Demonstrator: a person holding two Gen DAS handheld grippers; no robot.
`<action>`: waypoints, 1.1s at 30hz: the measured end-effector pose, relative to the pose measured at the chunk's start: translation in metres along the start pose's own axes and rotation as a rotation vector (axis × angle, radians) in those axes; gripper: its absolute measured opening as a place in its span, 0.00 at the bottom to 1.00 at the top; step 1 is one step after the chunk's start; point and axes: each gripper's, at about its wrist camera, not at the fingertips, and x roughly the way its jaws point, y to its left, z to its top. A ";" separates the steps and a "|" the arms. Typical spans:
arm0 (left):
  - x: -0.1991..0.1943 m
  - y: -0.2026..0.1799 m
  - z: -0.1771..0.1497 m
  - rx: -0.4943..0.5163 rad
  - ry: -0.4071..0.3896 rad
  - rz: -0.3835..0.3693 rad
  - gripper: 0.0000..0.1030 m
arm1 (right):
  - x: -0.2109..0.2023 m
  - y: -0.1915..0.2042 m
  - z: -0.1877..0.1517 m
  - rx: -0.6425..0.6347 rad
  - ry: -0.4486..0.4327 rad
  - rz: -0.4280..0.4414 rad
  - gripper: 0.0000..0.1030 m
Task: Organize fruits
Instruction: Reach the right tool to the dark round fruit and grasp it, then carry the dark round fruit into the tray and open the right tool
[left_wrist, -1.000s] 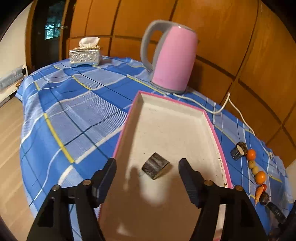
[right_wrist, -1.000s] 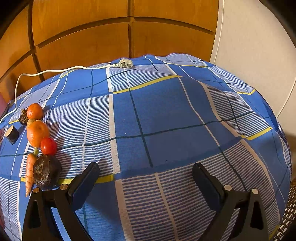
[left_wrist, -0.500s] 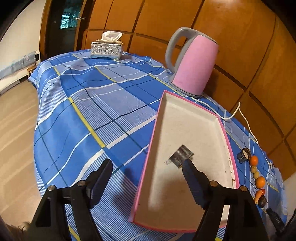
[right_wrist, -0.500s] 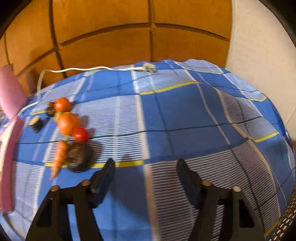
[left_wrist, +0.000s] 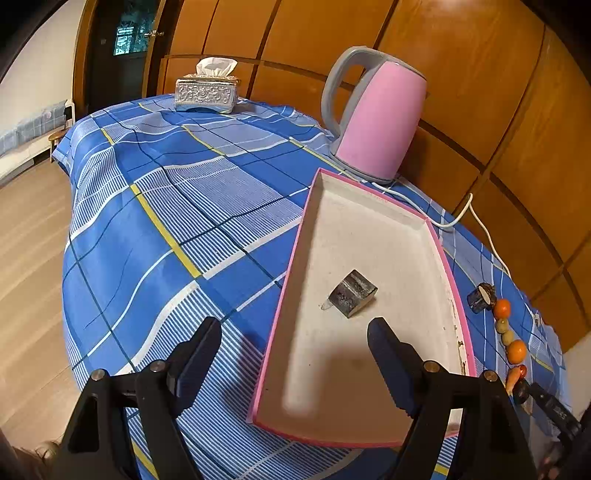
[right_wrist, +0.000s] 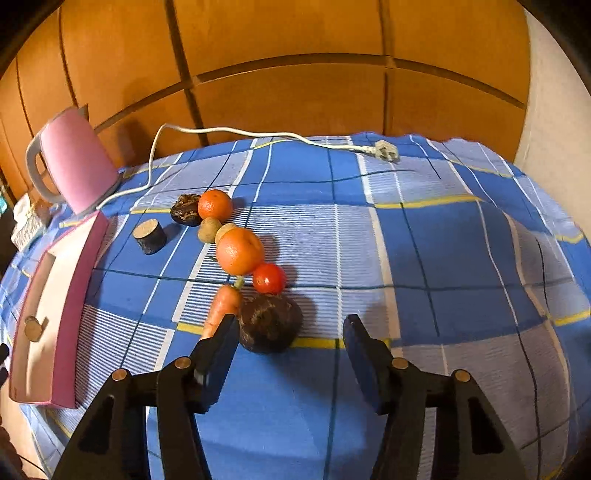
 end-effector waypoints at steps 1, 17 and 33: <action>0.000 0.000 0.000 0.000 0.000 0.001 0.80 | 0.004 0.003 0.002 -0.023 0.010 0.000 0.58; 0.003 0.000 -0.004 0.001 0.011 0.012 0.81 | 0.016 -0.011 -0.013 0.032 -0.006 -0.022 0.44; 0.000 0.000 -0.007 0.008 0.010 0.001 0.81 | -0.010 0.011 -0.010 0.020 -0.032 0.065 0.44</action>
